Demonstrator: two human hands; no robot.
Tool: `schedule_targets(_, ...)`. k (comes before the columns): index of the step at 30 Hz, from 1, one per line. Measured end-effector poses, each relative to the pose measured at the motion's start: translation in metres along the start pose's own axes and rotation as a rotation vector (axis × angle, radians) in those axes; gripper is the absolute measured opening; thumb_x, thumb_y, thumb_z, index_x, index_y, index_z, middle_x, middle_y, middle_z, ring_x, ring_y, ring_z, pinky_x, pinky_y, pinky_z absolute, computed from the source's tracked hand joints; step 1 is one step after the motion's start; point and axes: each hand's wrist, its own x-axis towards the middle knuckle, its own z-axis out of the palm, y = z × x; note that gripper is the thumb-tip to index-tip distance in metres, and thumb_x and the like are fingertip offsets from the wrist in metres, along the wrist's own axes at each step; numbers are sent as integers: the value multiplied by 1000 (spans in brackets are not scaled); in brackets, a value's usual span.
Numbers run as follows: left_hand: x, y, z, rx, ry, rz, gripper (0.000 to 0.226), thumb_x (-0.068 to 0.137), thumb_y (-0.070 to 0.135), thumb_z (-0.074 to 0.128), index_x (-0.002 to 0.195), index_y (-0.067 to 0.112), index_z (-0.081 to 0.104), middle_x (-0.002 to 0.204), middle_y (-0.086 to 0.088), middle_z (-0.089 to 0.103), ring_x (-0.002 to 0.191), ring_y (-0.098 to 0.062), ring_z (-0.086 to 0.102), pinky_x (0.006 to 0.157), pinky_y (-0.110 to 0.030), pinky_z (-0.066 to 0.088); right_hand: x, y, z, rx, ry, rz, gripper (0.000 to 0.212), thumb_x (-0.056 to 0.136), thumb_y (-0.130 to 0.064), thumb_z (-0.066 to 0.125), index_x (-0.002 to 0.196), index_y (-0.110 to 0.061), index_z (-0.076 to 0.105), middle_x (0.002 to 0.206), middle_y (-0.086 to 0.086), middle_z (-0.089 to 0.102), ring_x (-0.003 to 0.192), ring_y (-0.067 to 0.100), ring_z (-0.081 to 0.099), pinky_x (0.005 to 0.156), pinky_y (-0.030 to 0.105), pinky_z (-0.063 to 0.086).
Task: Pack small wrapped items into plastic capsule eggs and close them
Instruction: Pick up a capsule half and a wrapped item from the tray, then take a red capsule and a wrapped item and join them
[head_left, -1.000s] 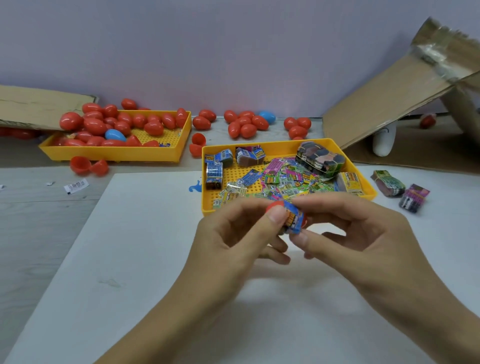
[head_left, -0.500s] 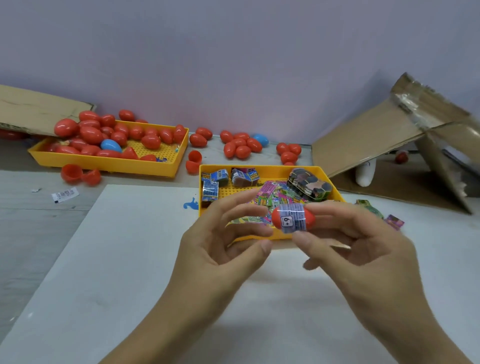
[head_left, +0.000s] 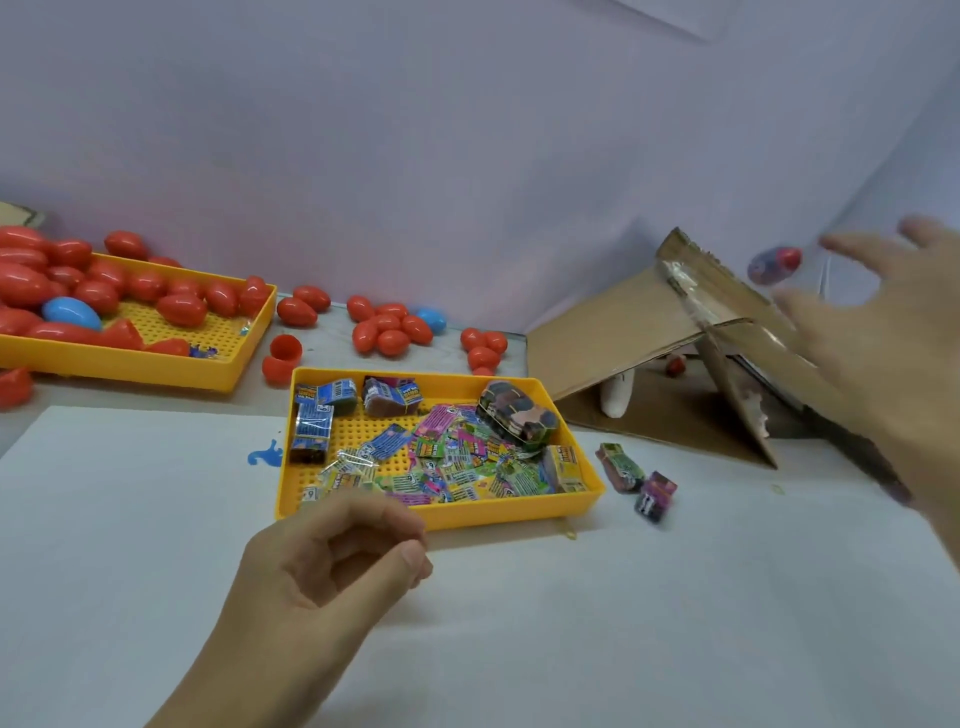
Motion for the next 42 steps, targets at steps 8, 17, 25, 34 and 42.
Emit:
schedule_targets(8, 0, -1, -4, 15, -31, 22, 9, 63, 14, 73, 72, 15, 75, 67, -19, 69, 62, -27, 71, 60, -25, 58, -130, -87, 38, 869, -386, 481, 27, 86, 4, 60, 75, -14, 76, 73, 6, 72, 57, 14, 63, 45, 21, 44)
schedule_targets(17, -4, 13, -12, 229, 26, 172, 10, 79, 24, 68, 78, 14, 66, 58, 0, 61, 50, -11, 57, 51, -22, 46, -206, -129, 68, 1244, -810, 510, 21, 65, -18, 81, 85, -13, 77, 57, 10, 59, 42, 12, 44, 38, 15, 32)
schedule_targets(25, 87, 39, -75, 272, 695, 241, 16, 85, 3, 62, 88, 16, 69, 74, 3, 66, 65, -11, 61, 56, -25, 52, -203, -122, 81, 1292, -780, 525, 26, 67, -27, 68, 86, -10, 76, 54, 13, 56, 42, 13, 39, 37, 15, 32)
schedule_targets(34, 198, 11, -145, 1411, 326, -261, 35, 83, 21, 72, 118, 20, 68, 95, -5, 66, 89, -23, 62, 77, -35, 54, -202, -122, 84, 1368, -790, 542, 23, 89, 2, 59, 83, -13, 76, 52, 10, 56, 40, 11, 36, 37, 17, 30)
schedule_targets(42, 180, 19, -106, 896, 488, 199, 23, 89, 23, 67, 110, 14, 67, 98, -4, 74, 79, -14, 66, 66, -23, 52, -200, -121, 84, 1391, -823, 553, 26, 91, 2, 57, 82, -14, 75, 51, 10, 56, 39, 12, 35, 38, 18, 30)
